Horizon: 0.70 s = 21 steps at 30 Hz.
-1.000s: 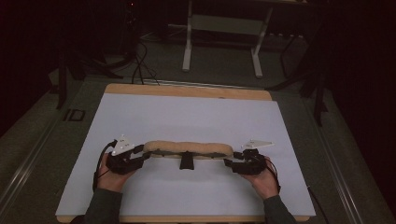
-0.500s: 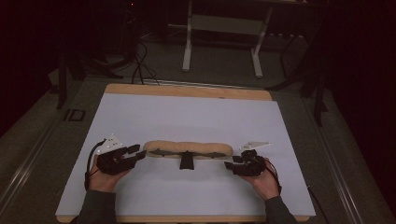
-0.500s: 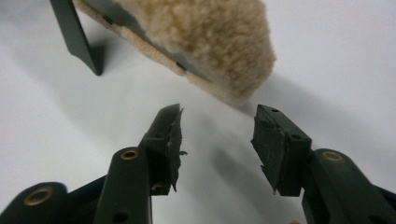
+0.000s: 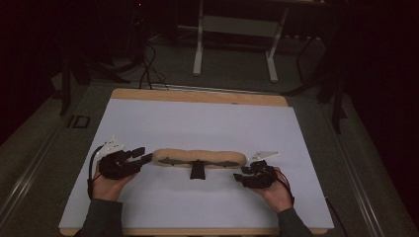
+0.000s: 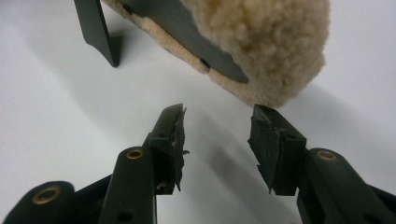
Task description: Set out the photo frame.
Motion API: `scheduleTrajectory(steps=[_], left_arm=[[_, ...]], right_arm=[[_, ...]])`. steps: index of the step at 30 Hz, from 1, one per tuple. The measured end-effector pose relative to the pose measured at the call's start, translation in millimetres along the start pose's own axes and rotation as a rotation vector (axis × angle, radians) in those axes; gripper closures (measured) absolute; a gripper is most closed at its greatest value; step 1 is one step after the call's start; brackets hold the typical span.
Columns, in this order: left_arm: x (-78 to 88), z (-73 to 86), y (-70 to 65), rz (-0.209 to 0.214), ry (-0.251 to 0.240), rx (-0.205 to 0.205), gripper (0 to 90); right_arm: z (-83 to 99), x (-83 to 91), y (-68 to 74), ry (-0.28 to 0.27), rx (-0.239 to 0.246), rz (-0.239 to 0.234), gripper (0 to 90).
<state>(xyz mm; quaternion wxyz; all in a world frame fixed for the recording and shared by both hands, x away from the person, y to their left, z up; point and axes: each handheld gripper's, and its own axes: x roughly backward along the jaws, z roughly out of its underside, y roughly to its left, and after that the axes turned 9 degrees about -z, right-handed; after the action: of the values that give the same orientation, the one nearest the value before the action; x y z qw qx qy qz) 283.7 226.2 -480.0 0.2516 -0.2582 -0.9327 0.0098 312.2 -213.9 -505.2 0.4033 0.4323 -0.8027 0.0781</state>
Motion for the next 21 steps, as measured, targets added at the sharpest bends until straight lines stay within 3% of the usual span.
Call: scheduleTrajectory(steps=[6,10,17,21], left_arm=[[-3.9,-1.5,4.7,-0.038,-0.009,0.031,56.9],[-4.8,-1.0,8.4,-0.08,-0.037,0.051,63.0],[-12.4,0.2,7.8,-0.104,-0.018,0.014,66.9],[-21.2,1.4,4.8,-0.118,0.021,-0.023,70.4]], right_arm=[[-1.4,-5.8,6.8,-0.011,0.019,-0.004,57.6],[-2.2,-8.0,11.3,-0.027,0.034,0.015,58.8],[-3.0,-11.8,18.7,-0.083,0.051,0.056,61.0],[-3.3,-12.8,21.2,-0.094,0.059,0.064,62.9]])
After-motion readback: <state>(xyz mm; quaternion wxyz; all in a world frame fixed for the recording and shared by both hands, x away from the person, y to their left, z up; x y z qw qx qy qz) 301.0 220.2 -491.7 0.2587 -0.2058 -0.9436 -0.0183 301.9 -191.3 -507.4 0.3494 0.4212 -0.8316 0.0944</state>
